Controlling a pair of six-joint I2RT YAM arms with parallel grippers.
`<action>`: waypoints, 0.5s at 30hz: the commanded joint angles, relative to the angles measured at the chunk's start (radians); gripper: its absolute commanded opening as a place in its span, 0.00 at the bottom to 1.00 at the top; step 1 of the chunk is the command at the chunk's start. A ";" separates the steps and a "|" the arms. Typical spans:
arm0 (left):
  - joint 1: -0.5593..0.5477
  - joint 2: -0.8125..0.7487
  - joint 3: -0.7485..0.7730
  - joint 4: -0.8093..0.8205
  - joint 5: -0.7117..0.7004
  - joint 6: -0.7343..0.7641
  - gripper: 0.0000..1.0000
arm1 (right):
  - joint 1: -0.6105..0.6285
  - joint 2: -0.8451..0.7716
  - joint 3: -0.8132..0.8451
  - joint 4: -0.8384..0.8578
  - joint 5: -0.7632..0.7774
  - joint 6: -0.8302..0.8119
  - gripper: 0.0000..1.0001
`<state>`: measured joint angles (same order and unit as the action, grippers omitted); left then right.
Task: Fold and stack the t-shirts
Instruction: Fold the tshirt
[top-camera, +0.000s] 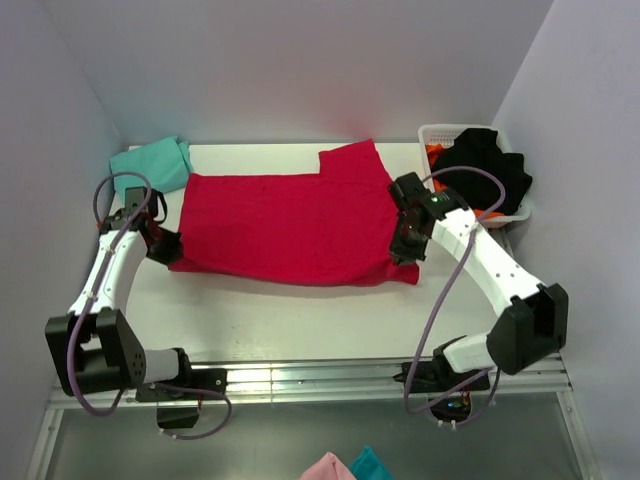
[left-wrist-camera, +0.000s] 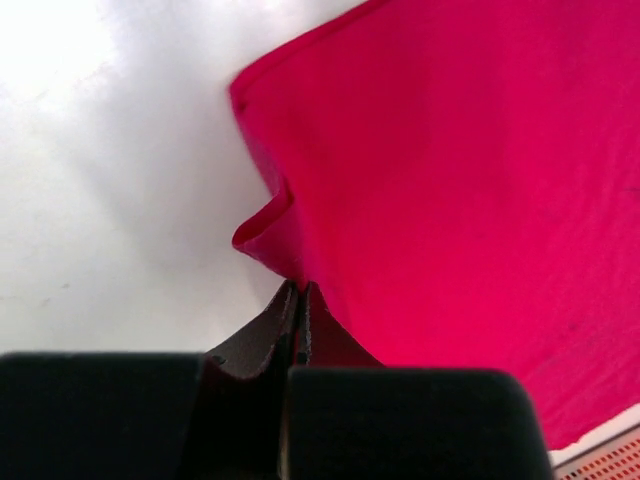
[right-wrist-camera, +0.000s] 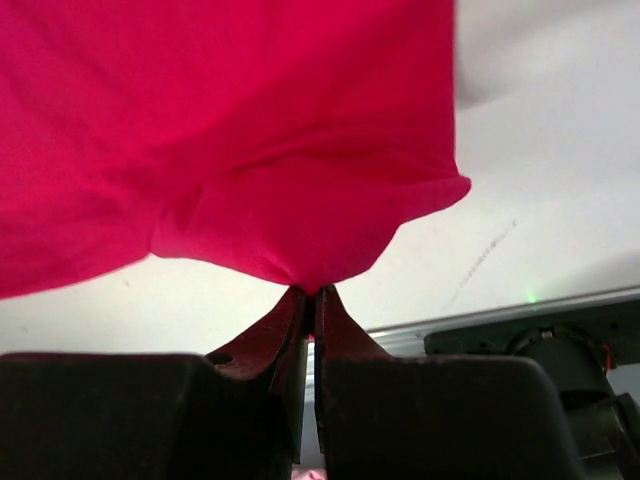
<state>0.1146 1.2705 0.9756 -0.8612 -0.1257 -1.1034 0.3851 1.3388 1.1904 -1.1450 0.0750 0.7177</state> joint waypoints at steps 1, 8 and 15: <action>0.007 0.075 0.118 0.016 0.031 0.040 0.00 | -0.006 0.071 0.104 0.002 0.048 -0.020 0.00; 0.033 0.306 0.288 0.068 0.061 0.071 0.00 | -0.025 0.331 0.338 0.037 0.085 -0.049 0.00; 0.053 0.639 0.546 0.087 0.049 0.106 0.04 | -0.064 0.745 0.748 0.007 0.117 -0.098 0.01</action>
<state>0.1604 1.8217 1.4300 -0.8017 -0.0689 -1.0325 0.3408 1.9812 1.7824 -1.1347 0.1417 0.6544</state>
